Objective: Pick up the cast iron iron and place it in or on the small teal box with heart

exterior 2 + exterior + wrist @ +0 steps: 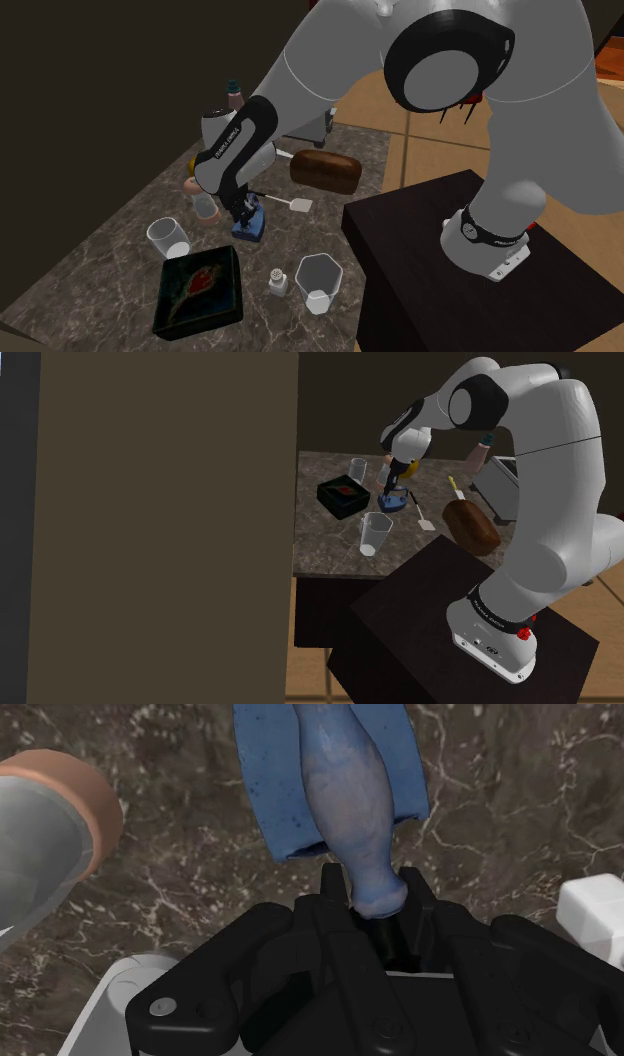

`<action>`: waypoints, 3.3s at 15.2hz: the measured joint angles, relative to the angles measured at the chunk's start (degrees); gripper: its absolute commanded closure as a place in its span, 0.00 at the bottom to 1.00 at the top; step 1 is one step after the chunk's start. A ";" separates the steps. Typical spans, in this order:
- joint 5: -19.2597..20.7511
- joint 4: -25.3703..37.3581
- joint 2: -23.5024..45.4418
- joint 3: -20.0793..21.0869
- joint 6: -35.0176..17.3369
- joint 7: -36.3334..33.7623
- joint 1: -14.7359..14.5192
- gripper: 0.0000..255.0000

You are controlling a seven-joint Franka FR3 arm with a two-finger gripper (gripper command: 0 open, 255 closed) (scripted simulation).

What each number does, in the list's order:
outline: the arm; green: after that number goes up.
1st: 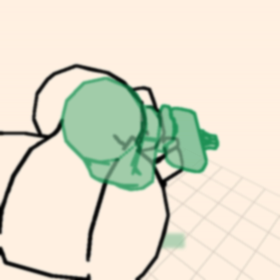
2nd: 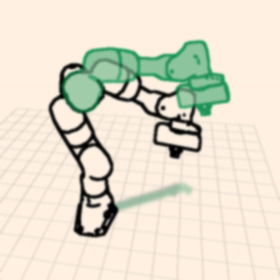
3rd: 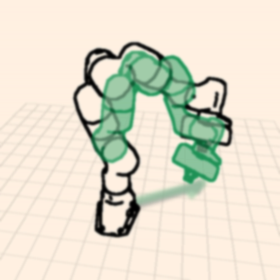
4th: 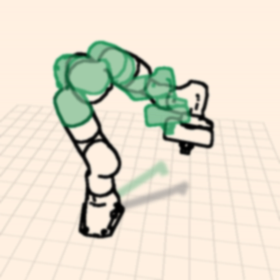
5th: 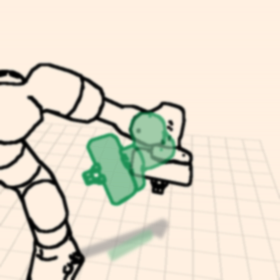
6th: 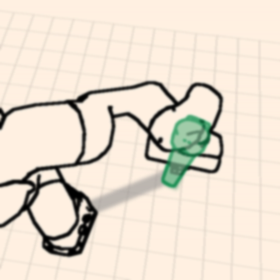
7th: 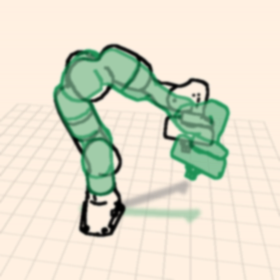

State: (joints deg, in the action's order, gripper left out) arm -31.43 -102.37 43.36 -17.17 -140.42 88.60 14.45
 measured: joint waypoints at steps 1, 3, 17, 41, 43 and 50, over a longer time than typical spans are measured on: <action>0.00 0.00 0.00 0.00 0.00 0.00 0.00 1.00; 0.00 0.00 0.00 0.00 0.00 0.00 0.00 1.00; 3.24 -1.73 -6.96 -2.79 5.09 -2.68 -2.02 1.00; 9.84 1.53 -16.76 -5.90 16.61 -11.57 -7.06 1.00; 10.11 3.19 -16.31 -5.42 17.46 -13.88 -8.38 1.00; 10.95 11.01 -13.60 -3.68 21.20 -22.31 -12.89 1.00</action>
State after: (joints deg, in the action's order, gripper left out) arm -20.47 -91.37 29.76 -20.85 -119.22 66.29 1.56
